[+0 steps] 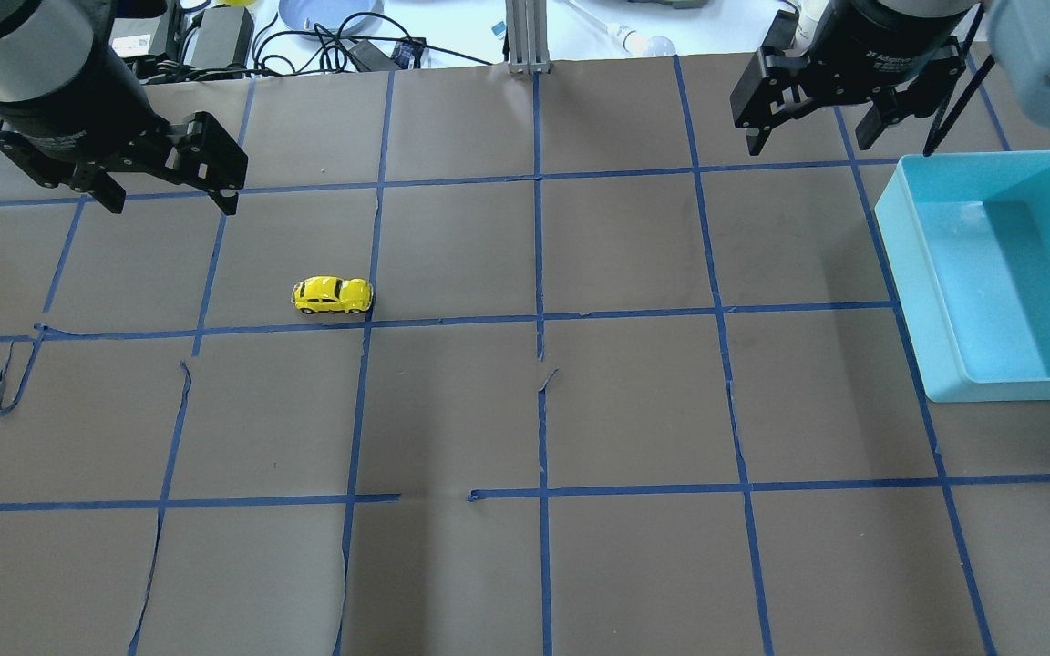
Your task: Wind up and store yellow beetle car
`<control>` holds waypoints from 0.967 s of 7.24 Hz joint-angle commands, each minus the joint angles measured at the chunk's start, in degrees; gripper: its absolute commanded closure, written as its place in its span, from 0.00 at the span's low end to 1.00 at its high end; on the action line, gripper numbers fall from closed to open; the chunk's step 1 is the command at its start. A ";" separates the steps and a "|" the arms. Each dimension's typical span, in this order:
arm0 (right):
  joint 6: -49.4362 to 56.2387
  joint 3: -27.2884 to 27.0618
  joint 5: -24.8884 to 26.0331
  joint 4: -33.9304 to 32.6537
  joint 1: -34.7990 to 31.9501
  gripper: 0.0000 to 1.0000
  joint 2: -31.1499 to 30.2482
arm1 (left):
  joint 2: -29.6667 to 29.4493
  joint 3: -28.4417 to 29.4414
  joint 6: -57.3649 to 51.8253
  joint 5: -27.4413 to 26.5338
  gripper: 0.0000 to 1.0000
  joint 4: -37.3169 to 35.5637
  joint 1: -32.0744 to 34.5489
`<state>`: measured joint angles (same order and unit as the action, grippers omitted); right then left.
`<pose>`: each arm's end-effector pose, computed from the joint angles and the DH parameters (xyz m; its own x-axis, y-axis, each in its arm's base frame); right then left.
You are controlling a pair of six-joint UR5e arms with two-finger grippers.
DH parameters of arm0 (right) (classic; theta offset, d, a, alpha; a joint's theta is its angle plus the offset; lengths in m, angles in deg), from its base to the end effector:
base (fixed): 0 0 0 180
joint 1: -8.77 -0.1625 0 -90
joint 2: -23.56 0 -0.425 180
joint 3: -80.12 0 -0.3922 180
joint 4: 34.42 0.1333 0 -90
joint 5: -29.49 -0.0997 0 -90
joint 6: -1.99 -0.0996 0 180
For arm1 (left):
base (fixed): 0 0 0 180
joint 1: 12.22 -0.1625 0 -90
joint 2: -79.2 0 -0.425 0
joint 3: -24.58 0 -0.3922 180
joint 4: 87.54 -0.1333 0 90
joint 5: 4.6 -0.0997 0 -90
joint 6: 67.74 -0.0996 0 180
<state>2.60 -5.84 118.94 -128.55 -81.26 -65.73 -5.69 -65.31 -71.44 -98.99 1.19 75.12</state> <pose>0.1345 -0.5085 0.5244 -0.9999 -0.0123 -0.0081 -0.0112 0.9915 -0.1299 -0.1041 -0.4683 0.5341 -0.9965 0.0092 -0.0832 0.0182 0.9940 -0.1079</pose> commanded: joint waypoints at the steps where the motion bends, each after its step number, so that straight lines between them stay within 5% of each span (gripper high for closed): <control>1: 0.00 0.00 0.02 0.09 -0.06 0.00 -0.01 | -0.02 -0.02 -0.16 0.08 0.00 0.04 0.11; 7: 0.09 -0.09 0.02 0.09 -0.06 0.00 0.08 | -3.00 0.51 -0.34 2.89 0.00 -0.66 -0.42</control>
<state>2.69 -5.91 118.92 -128.53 -81.32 -65.69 -7.72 -64.59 -71.85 -96.59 0.78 74.77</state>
